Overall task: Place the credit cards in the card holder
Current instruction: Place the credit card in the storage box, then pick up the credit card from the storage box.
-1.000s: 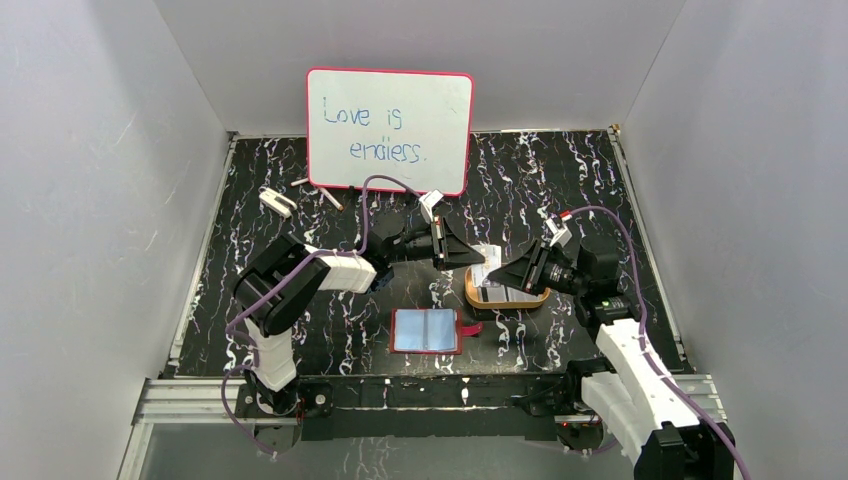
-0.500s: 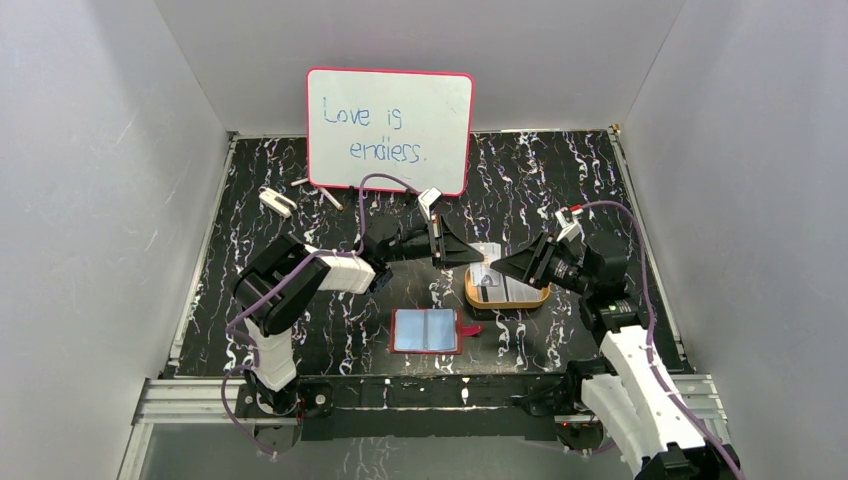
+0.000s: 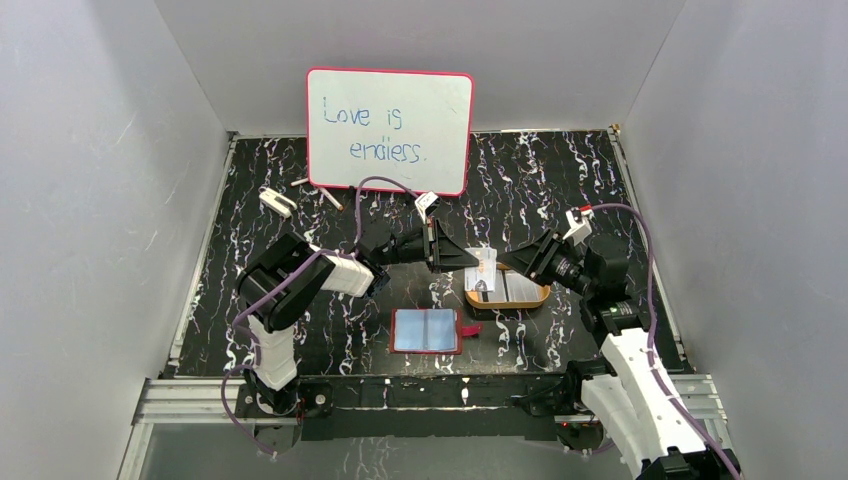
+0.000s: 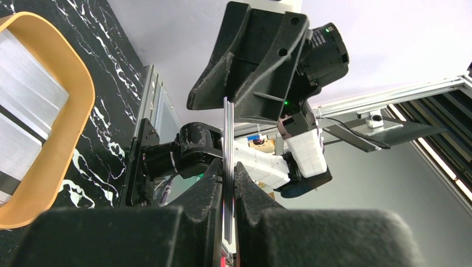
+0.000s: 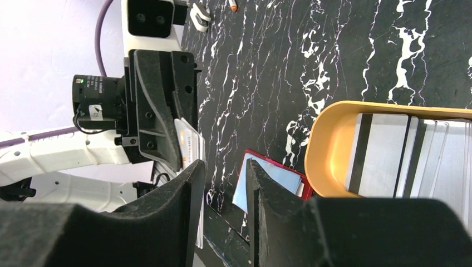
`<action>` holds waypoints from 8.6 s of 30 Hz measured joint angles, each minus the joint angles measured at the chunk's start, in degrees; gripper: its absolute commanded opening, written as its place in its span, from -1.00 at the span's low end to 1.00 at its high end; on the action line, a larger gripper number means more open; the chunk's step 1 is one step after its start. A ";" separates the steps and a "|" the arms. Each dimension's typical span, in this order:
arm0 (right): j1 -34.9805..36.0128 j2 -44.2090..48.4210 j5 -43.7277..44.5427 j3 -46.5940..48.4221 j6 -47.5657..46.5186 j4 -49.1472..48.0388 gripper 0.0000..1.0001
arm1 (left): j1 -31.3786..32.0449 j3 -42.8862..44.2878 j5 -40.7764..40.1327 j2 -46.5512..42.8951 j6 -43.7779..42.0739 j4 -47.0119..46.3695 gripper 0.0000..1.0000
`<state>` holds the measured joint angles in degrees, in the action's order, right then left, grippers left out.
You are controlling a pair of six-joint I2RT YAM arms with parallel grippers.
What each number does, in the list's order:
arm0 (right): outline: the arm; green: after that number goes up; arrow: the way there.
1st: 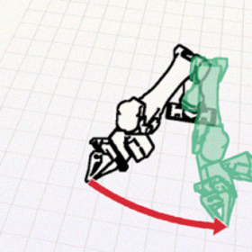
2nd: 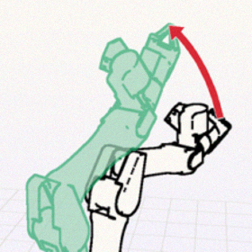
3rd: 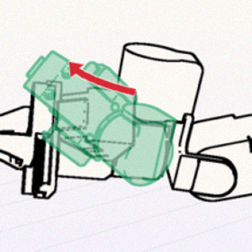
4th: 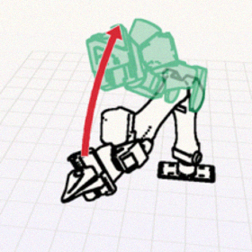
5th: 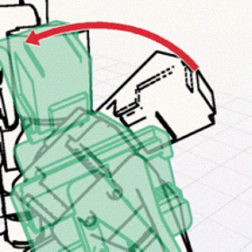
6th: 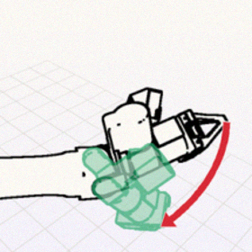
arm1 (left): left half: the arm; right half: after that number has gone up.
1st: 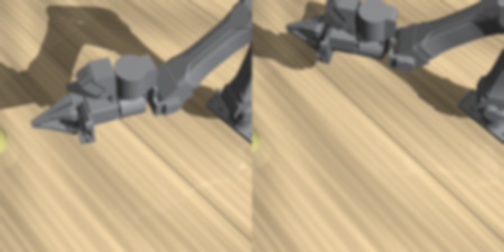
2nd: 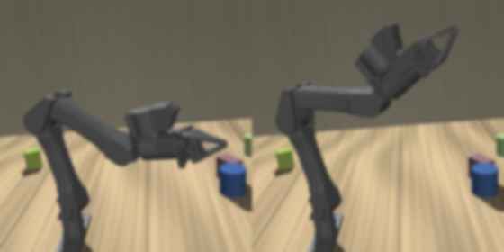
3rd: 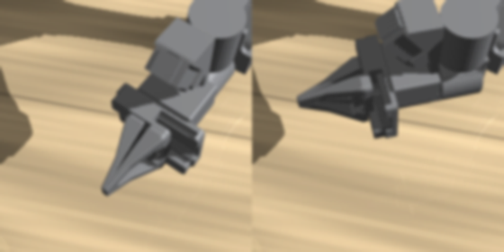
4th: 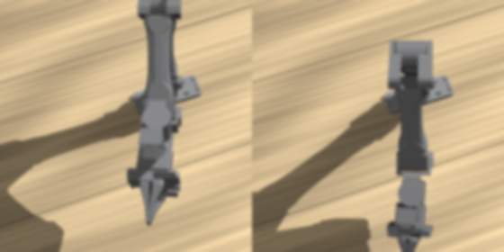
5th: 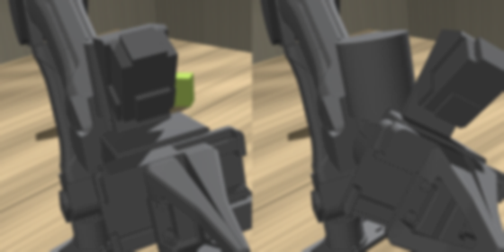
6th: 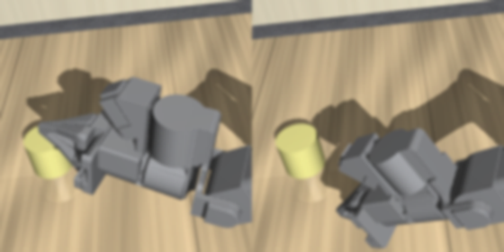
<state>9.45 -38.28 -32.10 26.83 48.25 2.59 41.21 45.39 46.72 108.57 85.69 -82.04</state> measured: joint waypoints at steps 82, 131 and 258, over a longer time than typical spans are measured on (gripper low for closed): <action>1.25 -10.32 0.37 15.85 -17.25 13.77 -1.00 | -2.38 -5.49 -6.97 -6.97 -9.33 19.71 0.74; 21.22 -38.32 35.54 14.88 -16.96 19.63 0.24 | -3.50 -4.90 -37.27 -31.04 -35.65 81.99 0.67; 5.55 -31.98 18.18 3.28 -17.55 7.78 -0.54 | -3.50 -3.63 -29.73 -25.49 -34.49 74.34 0.54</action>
<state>15.00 -70.26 -13.91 30.11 30.70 10.37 37.71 41.76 16.99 83.09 51.20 -7.70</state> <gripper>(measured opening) 0.298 0.770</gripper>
